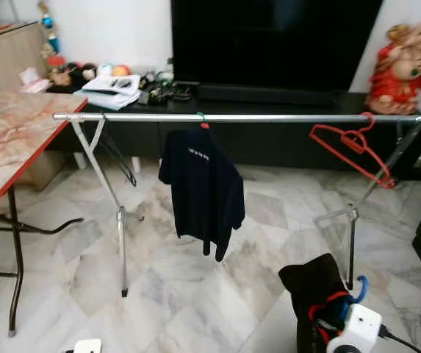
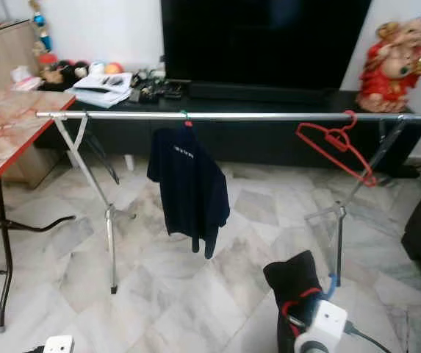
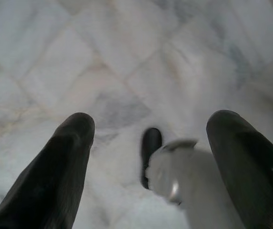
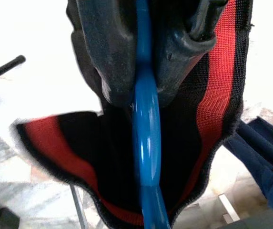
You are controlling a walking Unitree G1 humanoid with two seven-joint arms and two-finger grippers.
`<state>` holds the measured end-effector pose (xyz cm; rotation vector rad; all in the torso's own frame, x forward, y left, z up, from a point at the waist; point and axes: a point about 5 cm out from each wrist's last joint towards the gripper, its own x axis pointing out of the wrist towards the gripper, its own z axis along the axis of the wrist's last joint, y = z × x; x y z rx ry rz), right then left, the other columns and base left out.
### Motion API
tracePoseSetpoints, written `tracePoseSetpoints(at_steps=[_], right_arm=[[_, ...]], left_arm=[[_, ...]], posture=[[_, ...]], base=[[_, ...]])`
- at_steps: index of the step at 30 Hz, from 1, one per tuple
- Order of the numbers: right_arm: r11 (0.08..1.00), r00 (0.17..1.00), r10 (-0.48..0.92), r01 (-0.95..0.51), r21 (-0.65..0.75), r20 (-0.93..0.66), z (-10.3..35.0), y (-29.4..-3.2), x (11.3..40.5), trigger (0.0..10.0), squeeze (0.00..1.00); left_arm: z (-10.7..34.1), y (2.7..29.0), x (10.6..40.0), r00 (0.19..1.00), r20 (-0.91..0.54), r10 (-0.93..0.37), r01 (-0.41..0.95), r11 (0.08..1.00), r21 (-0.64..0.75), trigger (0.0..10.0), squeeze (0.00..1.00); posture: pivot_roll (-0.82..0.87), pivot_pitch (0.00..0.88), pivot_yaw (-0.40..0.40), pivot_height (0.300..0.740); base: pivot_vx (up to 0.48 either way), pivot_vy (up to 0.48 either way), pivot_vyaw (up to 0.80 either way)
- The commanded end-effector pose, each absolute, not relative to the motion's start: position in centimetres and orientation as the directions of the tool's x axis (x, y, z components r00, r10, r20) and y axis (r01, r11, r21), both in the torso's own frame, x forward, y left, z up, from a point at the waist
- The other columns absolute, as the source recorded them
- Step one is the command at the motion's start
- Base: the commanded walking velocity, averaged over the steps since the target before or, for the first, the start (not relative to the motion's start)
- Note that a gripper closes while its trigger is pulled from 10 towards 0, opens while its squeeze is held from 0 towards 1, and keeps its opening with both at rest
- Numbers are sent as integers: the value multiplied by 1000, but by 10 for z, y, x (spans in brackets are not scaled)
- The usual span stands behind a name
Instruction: Hang hanger
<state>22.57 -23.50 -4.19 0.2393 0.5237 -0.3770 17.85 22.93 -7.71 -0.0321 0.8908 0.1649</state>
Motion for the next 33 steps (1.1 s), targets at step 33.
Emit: tracePoseSetpoints(at_steps=[33], right_arm=[[923,881,162,-295,-247,-445,22,-270,275,10000,0]], left_arm=[[-6,252,259,885,-465,4,159,937,311,10000,0]], posture=[[-52,0,43,740]], base=[[0,0,0]])
